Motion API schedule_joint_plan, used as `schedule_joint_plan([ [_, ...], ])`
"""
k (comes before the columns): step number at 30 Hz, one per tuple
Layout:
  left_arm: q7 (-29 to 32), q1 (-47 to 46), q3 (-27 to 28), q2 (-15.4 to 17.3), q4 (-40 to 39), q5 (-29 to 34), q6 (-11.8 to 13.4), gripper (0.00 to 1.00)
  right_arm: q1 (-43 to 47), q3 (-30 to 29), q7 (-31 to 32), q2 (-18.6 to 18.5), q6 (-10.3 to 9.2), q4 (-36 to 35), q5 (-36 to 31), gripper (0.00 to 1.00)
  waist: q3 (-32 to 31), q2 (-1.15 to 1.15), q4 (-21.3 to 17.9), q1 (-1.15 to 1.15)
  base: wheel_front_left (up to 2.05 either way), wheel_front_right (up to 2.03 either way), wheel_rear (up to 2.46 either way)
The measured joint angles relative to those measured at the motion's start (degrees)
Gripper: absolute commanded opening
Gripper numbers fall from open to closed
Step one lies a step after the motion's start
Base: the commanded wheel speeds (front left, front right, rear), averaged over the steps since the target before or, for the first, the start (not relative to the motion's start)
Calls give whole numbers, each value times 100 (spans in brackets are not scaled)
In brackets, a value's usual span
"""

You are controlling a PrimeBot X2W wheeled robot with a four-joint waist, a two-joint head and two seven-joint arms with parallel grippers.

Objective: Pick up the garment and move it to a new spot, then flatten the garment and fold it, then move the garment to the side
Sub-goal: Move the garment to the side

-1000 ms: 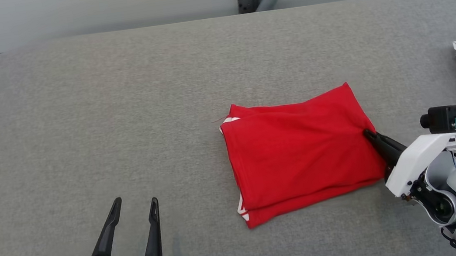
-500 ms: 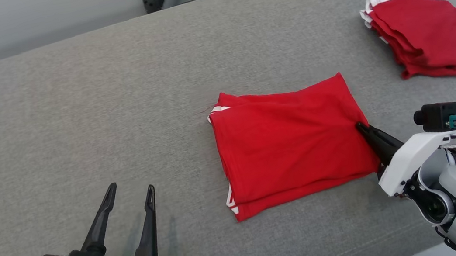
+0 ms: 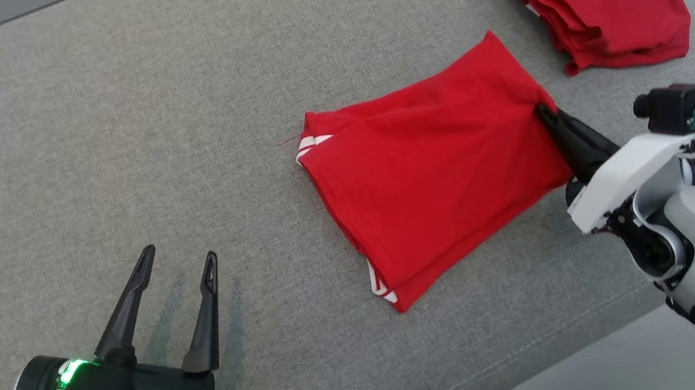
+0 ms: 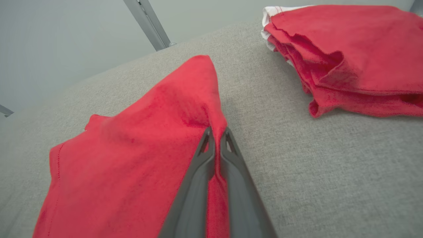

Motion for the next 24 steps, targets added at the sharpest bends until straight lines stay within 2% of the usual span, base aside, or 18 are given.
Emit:
schedule_joint_plan([
  [7,0,-110,32,166,-177,-83,0,100,-629,-450,387,-107,0,-310,-325,0,393,0,-28,0,0,0,0],
  [12,0,-195,13,266,-288,-134,0,100,-912,-1036,851,-398,0,-592,-589,0,606,0,-16,1,0,0,0],
  [21,0,-346,58,438,-505,-232,0,100,-971,-2629,1851,-713,0,-1327,-1111,0,951,0,-9,1,0,0,0],
  [24,-1,-403,74,515,-565,-244,0,100,-899,-3183,2131,-661,0,-1539,-1229,0,1069,0,-13,0,0,0,0],
])
